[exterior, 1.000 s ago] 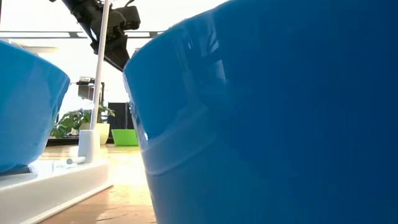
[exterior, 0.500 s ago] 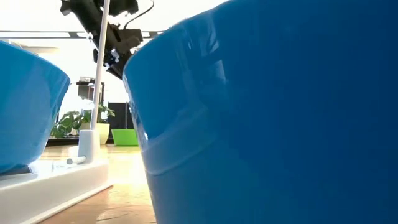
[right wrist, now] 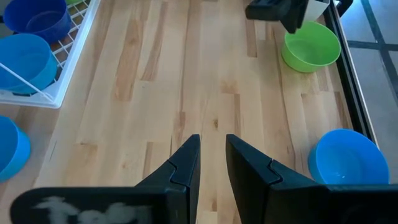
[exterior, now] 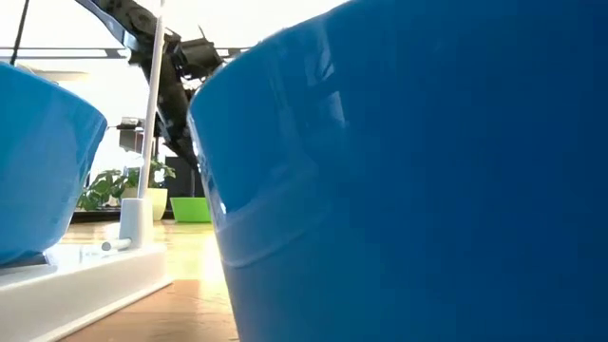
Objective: Pick & Place Mini bowls
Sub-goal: Stack the left green bowl on the green bowl on the shelf
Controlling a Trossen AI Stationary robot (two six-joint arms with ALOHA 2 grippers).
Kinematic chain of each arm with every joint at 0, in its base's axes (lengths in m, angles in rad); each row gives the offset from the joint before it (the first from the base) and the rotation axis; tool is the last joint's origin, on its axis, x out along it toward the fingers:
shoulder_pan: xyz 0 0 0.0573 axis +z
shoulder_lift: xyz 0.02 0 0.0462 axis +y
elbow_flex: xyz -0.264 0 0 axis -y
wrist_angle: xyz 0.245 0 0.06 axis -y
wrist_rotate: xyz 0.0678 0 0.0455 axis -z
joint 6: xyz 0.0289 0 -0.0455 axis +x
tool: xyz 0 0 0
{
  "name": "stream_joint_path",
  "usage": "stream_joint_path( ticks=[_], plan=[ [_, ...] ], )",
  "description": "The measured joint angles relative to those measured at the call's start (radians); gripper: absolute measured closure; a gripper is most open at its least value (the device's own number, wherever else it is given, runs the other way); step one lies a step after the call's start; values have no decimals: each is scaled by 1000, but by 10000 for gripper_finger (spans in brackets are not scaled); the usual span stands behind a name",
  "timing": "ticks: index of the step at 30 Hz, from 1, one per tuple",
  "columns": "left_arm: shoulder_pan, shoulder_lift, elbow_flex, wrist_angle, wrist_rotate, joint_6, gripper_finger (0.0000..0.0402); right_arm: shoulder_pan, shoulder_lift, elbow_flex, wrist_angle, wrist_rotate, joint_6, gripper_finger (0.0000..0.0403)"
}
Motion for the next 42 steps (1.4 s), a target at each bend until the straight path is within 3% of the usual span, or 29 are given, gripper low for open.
stream_joint_path(
  ticks=[18,42],
  plan=[
    [11,168,0,143,-10,62,330,0,0,0,1,0,-5,328],
    [15,244,-15,194,-53,68,330,0,0,0,20,0,-29,328]
  ],
)
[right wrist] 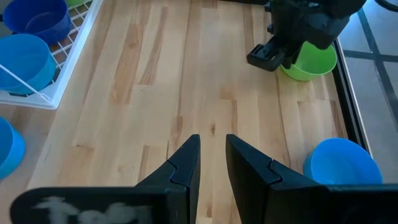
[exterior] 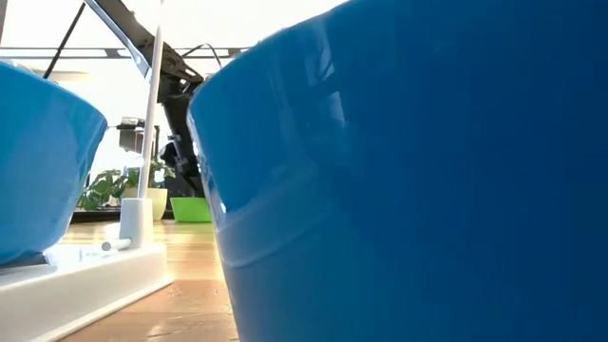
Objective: Pick & Place Mini bowls
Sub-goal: Stack the left green bowl on the green bowl on the shelf
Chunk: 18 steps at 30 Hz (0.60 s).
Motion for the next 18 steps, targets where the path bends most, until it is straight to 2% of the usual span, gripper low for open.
stream_joint_path(
  ticks=[8,13,18],
  plan=[
    [0,10,0,11,-8,19,336,0,0,0,0,0,2,328],
    [0,10,0,10,-11,52,390,0,0,0,1,0,-1,328],
    [-6,3,0,-5,-11,57,399,0,0,0,1,0,-1,328]
  ],
)
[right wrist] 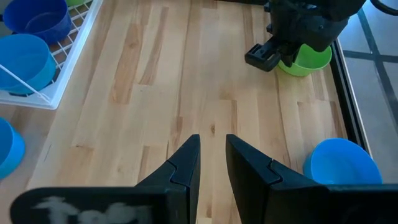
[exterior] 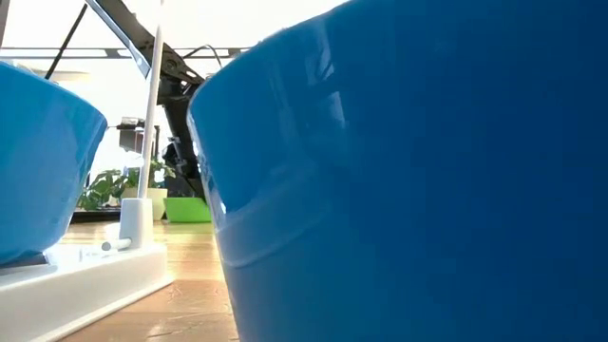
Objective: Pick & Place Mini bowls
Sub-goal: Stack the left green bowl on the green bowl on the shelf
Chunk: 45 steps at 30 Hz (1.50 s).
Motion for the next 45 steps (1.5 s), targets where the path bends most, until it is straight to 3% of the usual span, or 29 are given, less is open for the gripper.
stream_joint_path(
  ticks=[6,12,27,33,45],
  plan=[
    [-55,-78,0,-76,0,-4,400,0,0,0,0,0,0,328],
    [-206,-197,0,-196,-56,-45,401,0,0,0,-1,0,2,328],
    [-854,-476,0,-556,-126,-416,401,0,0,0,-1,0,2,328],
    [-1099,-487,0,-568,-93,-487,401,0,0,0,-1,0,0,328],
    [-1483,-421,4,-530,-67,-660,401,0,0,0,-9,0,2,328]
  ],
)
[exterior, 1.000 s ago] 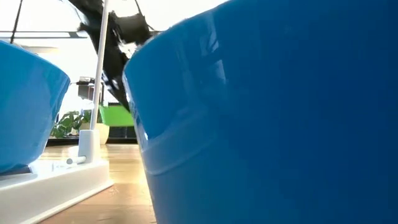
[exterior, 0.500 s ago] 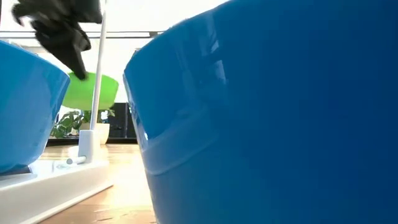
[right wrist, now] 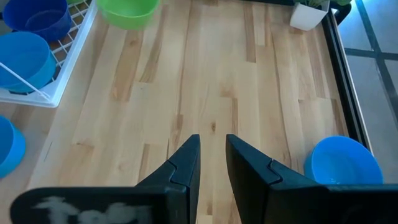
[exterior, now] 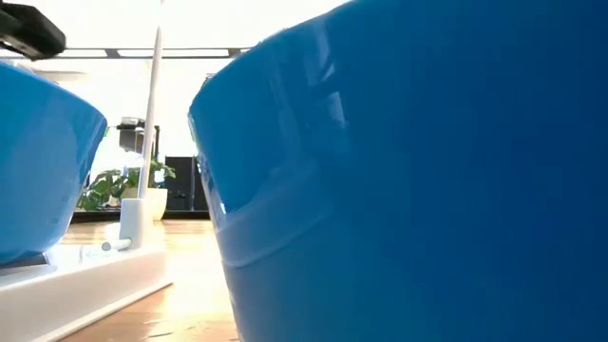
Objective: Pick & Place Mini bowls
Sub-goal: Stack the left green bowl on the green bowl on the shelf
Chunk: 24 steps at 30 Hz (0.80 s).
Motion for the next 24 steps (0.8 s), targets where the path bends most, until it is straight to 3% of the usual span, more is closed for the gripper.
stream_joint_path(
  ticks=[12,24],
  plan=[
    [-232,158,199,13,5,30,401,0,0,0,0,0,-27,328],
    [-278,351,451,14,4,-55,401,0,0,-2,2,0,-70,328]
  ],
)
